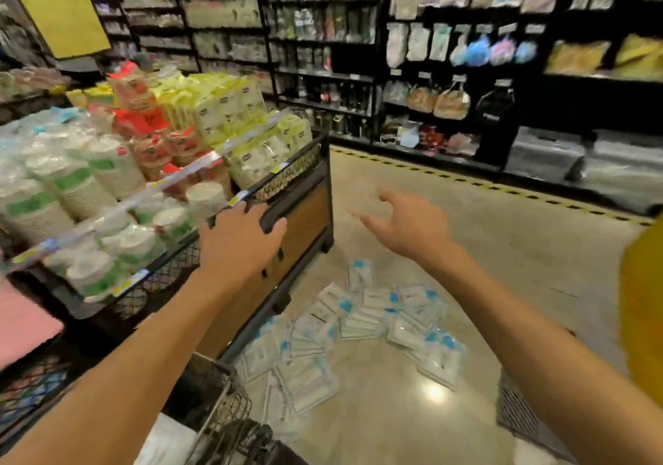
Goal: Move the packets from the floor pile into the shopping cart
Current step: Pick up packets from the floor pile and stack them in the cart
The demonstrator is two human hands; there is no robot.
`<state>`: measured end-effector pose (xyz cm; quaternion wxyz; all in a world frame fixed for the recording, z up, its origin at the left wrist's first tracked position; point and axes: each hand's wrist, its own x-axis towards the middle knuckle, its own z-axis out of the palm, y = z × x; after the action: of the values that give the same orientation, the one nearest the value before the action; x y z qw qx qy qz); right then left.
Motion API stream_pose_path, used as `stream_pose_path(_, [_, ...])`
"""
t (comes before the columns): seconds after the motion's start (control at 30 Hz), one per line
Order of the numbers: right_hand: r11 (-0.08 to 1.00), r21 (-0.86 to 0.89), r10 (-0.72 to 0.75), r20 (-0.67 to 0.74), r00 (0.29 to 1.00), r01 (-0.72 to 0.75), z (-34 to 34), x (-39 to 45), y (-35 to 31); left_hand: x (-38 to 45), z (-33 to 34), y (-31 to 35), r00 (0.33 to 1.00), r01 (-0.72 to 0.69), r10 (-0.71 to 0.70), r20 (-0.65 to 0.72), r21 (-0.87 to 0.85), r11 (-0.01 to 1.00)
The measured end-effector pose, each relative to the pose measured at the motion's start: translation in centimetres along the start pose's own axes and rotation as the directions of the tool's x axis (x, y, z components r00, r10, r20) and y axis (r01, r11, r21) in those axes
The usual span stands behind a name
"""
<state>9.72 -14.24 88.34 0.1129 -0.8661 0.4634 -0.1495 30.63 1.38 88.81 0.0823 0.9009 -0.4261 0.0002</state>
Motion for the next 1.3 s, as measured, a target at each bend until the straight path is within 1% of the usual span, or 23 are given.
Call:
stream_pose_path(0.17, [0.992,-0.012,0.127,-0.016,0.992,-0.127,-1.6,1.9,12.0,3.7,4.9,10.2,0.995,-0.089,0.090,0.044,-0.026,0.996])
stream_pose_path(0.3, [0.977,-0.042,0.208,-0.020,0.978,-0.209,-2.3,3.5,20.1,6.9,8.5,16.9,0.984,-0.144,0.147,0.101,-0.031,0.989])
stream_pose_path(0.43, [0.949,-0.046,0.313,0.004,0.950,-0.313,-1.0,5.6,26.3,10.4,12.5,21.7,0.971,-0.209,0.208,0.120,-0.005,0.978])
stream_pose_path(0.57, [0.908,-0.064,0.416,0.021,0.909,-0.414,2.0,8.4,30.9,15.9,17.0,25.0,0.949,-0.280,0.274,0.157,0.018,0.960])
stream_pose_path(0.67, [0.873,-0.060,0.485,0.011,0.875,-0.483,5.0,10.8,34.0,20.6,21.3,27.3,0.920,-0.356,0.344,0.186,0.032,0.934])
stream_pose_path(0.77, [0.830,-0.066,0.553,-0.026,0.833,-0.554,8.2,14.1,37.2,26.2,26.0,29.8,0.869,-0.461,0.442,0.224,0.038,0.887])
stream_pose_path(0.83, [0.787,-0.065,0.612,-0.035,0.790,-0.613,10.5,16.5,39.0,30.4,29.1,31.3,0.834,-0.514,0.490,0.252,0.035,0.857])
stream_pose_path(0.97, [0.697,-0.060,0.713,-0.041,0.700,-0.714,15.3,20.7,42.5,37.7,35.2,33.7,0.788,-0.576,0.551,0.275,0.013,0.818])
stream_pose_path(1.07, [0.637,-0.060,0.769,-0.027,0.639,-0.769,20.3,23.8,46.3,42.5,42.2,35.1,0.734,-0.622,0.581,0.352,0.004,0.783])
stream_pose_path(1.17, [0.591,-0.070,0.806,0.010,0.592,-0.803,26.6,25.7,50.3,45.9,50.3,36.3,0.710,-0.629,0.571,0.411,0.008,0.777])
stream_pose_path(1.23, [0.574,-0.069,0.819,0.046,0.572,-0.816,31.8,26.6,53.2,47.5,56.7,36.9,0.688,-0.647,0.568,0.452,0.026,0.762])
stream_pose_path(1.3, [0.572,-0.081,0.820,0.080,0.566,-0.817,37.7,27.1,56.3,48.5,63.6,37.6,0.666,-0.660,0.571,0.480,0.022,0.751])
